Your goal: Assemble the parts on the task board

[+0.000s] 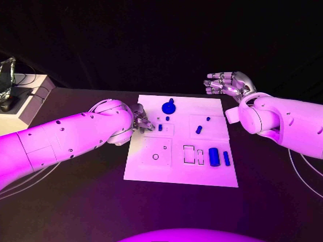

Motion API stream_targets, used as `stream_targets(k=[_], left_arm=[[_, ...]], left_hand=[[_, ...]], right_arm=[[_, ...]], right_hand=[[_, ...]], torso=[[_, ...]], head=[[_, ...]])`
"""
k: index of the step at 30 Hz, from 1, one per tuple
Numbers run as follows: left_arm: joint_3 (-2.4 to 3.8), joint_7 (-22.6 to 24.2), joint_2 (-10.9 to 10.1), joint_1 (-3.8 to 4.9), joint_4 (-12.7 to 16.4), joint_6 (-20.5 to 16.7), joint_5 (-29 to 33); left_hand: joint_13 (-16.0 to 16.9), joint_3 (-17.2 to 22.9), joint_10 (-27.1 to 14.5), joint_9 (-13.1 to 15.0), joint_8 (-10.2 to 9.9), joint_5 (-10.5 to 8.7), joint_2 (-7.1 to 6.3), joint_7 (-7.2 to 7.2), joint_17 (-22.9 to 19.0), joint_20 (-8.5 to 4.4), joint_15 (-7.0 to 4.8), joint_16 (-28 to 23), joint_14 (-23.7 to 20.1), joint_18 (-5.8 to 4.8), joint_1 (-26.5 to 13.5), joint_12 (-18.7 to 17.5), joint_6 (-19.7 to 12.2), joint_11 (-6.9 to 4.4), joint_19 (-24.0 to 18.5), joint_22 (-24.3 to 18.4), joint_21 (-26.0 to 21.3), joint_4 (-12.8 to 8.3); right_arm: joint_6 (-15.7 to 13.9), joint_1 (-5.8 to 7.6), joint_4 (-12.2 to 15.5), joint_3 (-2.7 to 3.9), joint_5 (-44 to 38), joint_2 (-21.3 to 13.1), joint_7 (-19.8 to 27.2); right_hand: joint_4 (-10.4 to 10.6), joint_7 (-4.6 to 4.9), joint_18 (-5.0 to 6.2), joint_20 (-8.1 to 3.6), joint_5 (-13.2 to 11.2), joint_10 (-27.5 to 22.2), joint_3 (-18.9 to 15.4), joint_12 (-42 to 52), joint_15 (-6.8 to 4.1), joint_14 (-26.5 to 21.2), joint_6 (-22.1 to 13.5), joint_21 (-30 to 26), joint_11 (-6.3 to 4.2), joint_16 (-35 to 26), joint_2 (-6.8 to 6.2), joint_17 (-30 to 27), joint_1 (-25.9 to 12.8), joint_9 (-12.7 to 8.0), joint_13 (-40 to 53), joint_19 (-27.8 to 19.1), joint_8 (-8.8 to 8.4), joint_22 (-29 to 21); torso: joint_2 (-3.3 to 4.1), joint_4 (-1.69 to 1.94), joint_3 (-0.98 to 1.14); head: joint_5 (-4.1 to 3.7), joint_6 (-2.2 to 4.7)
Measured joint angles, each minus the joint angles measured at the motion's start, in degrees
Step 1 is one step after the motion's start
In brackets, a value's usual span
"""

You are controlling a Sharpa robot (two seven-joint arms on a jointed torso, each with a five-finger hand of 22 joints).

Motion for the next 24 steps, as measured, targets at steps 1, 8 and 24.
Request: stream_targets(k=[1,8,24], left_arm=[[0.0,0.0,0.0,0.0,0.0,0.0,0.0],[0.05,0.0,0.1,0.02,-0.2,0.2,0.1],[0.03,-0.1,0.1,0.04,-0.8,0.5,0.9]], left_hand=[[0.0,0.0,0.0,0.0,0.0,0.0,-0.18,0.0,0.0,0.0,0.0,0.0,0.0,0.0,0.2,0.0,0.0,0.0,0.0,0.0,0.0,0.0],[0.0,-0.9,-0.2,-0.2,-1.4,-0.13,-0.6,-0.06,0.0,0.3,0.2,0.0,0.2,0.0,0.6,0.0,0.9,0.19,-0.3,0.0,0.0,-0.9],[0.1,-2.6,-0.5,-0.9,-2.1,-0.14,-2.47,-2.23,0.1,0.3,0.2,0.0,0.2,0.0,0.6,0.0,3.1,-0.14,-0.3,0.0,-0.3,2.5]], right_arm=[[0.0,0.0,0.0,0.0,0.0,0.0,0.0],[0.0,0.0,0.0,0.0,0.0,0.0,0.0],[0.0,0.0,0.0,0.0,-0.1,0.0,0.0]], right_hand=[[0.0,0.0,0.0,0.0,0.0,0.0,0.0,0.0,0.0,0.0,0.0,0.0,0.0,0.0,0.0,0.0,0.0,0.0,0.0,0.0,0.0,0.0],[0.0,0.0,0.0,0.21,0.0,0.0,0.0,0.0,0.0,0.0,0.0,0.0,0.0,0.0,0.0,0.0,0.0,0.0,0.0,-0.2,0.0,0.0],[0.0,0.0,0.0,0.21,0.0,0.0,0.0,0.0,0.0,0.0,0.0,0.0,0.0,0.0,0.0,0.0,0.0,0.0,0.0,-0.2,0.0,0.0]], torso=[[0.0,0.0,0.0],[-0.01,0.01,0.0],[-0.01,0.01,0.03]], head=[[0.0,0.0],[-0.03,-0.03],[-0.04,-0.04]])
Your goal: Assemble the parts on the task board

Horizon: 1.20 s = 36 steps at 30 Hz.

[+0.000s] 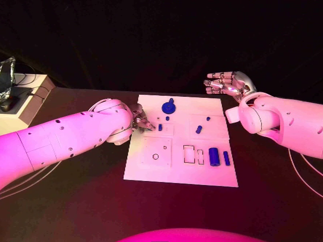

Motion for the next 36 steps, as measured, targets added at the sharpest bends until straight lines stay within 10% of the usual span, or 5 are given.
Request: stream_targets(k=[36], left_arm=[[0.05,-0.4,-0.1,-0.21,-0.4,-0.1,0.3]], left_hand=[[-0.1,-1.7,-0.1,1.0,0.5,0.0,-3.59,-0.51,0.4,-0.21,0.0,0.0,0.0,0.0,-2.1,0.2,0.9,-0.1,0.2,0.0,0.0,4.7]], right_arm=[[0.0,-0.01,0.0,0.0,-0.4,0.0,-0.1]], right_hand=[[-1.7,0.0,0.0,-0.01,0.0,0.0,0.2,0.0,-0.01,-0.4,0.0,-0.2,0.0,0.0,-0.32,0.0,0.3,0.0,0.0,-1.2,0.0,-0.1]], torso=[[0.06,-0.02,0.0]], head=[[-0.27,-0.16]])
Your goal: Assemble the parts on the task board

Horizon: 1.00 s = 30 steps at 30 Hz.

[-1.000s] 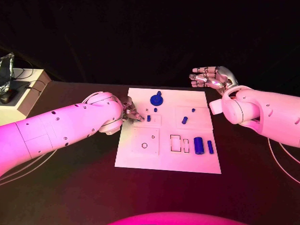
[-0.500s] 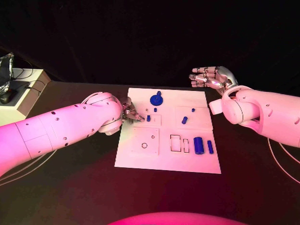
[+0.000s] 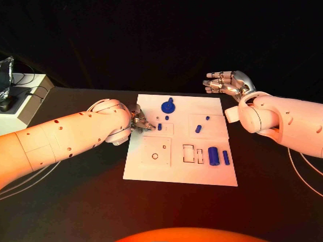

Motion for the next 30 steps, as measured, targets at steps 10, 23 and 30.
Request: stream_targets(k=[10,23,30], left_arm=[[-0.03,0.0,0.0,-0.07,0.1,-0.2,0.0],[-0.06,0.0,-0.1,-0.17,0.3,-0.7,0.0],[-0.07,0.1,-0.2,-0.21,0.5,-1.0,0.1]], left_hand=[[0.0,-0.3,0.0,0.1,0.1,0.01,-0.65,0.14,0.1,0.0,0.0,0.0,0.0,0.0,-0.1,0.0,-0.2,0.0,0.0,0.0,0.0,0.3],[-0.1,-0.9,0.0,0.3,0.4,-0.2,-0.82,0.14,0.3,0.0,0.0,0.0,0.0,0.0,0.1,0.3,-0.2,0.01,0.0,0.0,0.0,0.9],[-0.1,-1.6,0.0,0.3,0.7,-0.2,-1.08,0.13,0.3,0.0,0.0,0.0,0.0,0.0,0.4,0.5,-0.2,0.01,0.0,0.0,0.0,1.6]], right_arm=[[0.0,0.0,0.0,0.0,-0.1,0.0,-0.1],[0.0,0.0,-0.1,0.0,-0.2,0.1,-0.1],[0.0,-0.16,-0.2,0.0,-0.2,0.1,-0.1]], right_hand=[[0.0,0.0,0.0,0.0,0.0,0.0,0.0,0.0,0.0,0.0,0.0,0.0,0.0,0.0,0.0,0.0,0.0,0.0,0.0,-0.4,0.0,0.0],[0.0,0.03,0.0,0.0,0.0,0.0,0.0,0.0,0.0,0.0,0.4,0.0,0.0,0.0,0.0,0.0,0.0,0.0,0.0,-0.8,0.0,0.0],[-0.2,0.03,0.0,0.01,0.0,0.0,-0.2,0.0,-0.01,0.0,0.4,0.0,0.0,0.0,0.0,-0.1,0.0,0.0,0.0,-0.8,0.0,0.0]], torso=[[-0.05,0.02,0.0],[-0.05,0.02,-0.03],[-0.05,0.04,-0.03]], head=[[-0.03,-0.09],[-0.03,-0.03],[-0.05,-0.08]])
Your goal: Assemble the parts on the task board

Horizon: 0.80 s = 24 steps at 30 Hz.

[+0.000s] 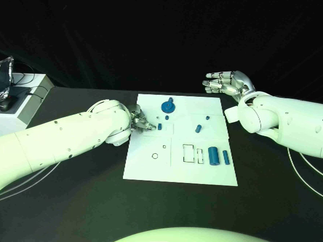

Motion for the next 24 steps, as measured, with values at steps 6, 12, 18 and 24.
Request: stream_targets(k=[6,12,18,24], left_arm=[[-0.01,0.0,-0.2,-0.06,0.3,-0.1,0.0],[0.01,0.0,-0.5,-0.14,0.9,-0.2,0.1],[0.19,0.0,-0.8,-0.23,1.3,-0.2,0.1],[0.53,-0.1,-1.0,-0.25,1.5,-0.2,0.1]], left_hand=[[-0.1,-0.6,0.0,0.0,0.0,0.0,0.0,0.0,0.1,0.0,0.0,0.0,0.0,0.0,0.0,0.0,0.0,0.0,0.0,0.0,0.0,0.1],[-0.2,-1.1,0.0,0.0,0.0,0.0,-0.19,0.0,0.2,0.0,0.0,0.0,0.0,0.0,0.2,0.0,0.0,0.0,0.0,0.0,0.0,0.6],[-0.2,-1.1,0.0,0.0,-0.1,0.0,-0.19,0.01,0.2,0.0,0.0,0.0,0.0,0.0,0.2,0.0,0.0,0.0,0.0,0.0,0.0,0.6],[-0.2,-1.1,0.0,0.0,-0.1,0.0,-0.19,0.0,0.2,0.0,0.0,0.0,0.0,0.0,0.2,0.0,0.0,0.0,0.0,0.0,0.0,0.6]], right_arm=[[0.0,-0.04,0.0,0.0,0.0,0.0,0.0],[0.0,-0.06,-0.1,0.0,0.0,0.0,0.0],[0.0,-0.11,-0.2,0.0,0.0,0.0,0.0],[0.0,-0.14,-0.2,0.0,0.0,0.0,0.0]], right_hand=[[0.0,0.0,0.0,-0.09,0.0,0.0,0.0,0.0,0.01,-0.4,0.0,0.0,0.0,0.0,0.0,0.0,0.0,0.0,0.0,-0.5,0.0,0.0],[0.0,0.0,0.0,0.15,0.0,0.0,0.0,0.0,0.0,-0.4,0.0,-0.3,0.0,0.0,0.0,0.0,0.0,0.0,0.0,-3.1,0.0,-0.2],[0.0,0.0,0.0,0.08,0.0,0.0,0.0,0.0,0.0,-0.4,0.0,-0.3,0.0,0.0,0.0,0.0,0.0,0.0,0.0,-4.2,0.0,-0.3],[0.0,0.0,0.0,0.21,0.0,0.0,0.0,0.0,0.0,-0.4,0.0,-0.3,0.0,0.0,0.0,0.0,0.0,0.0,0.0,-4.7,0.0,-0.3]], torso=[[0.01,-0.01,0.0],[0.0,-0.01,-0.01],[-0.02,-0.01,-0.01],[-0.02,-0.03,-0.01]], head=[[0.01,-0.01],[-0.01,-0.02],[-0.03,-0.02],[0.02,0.04]])
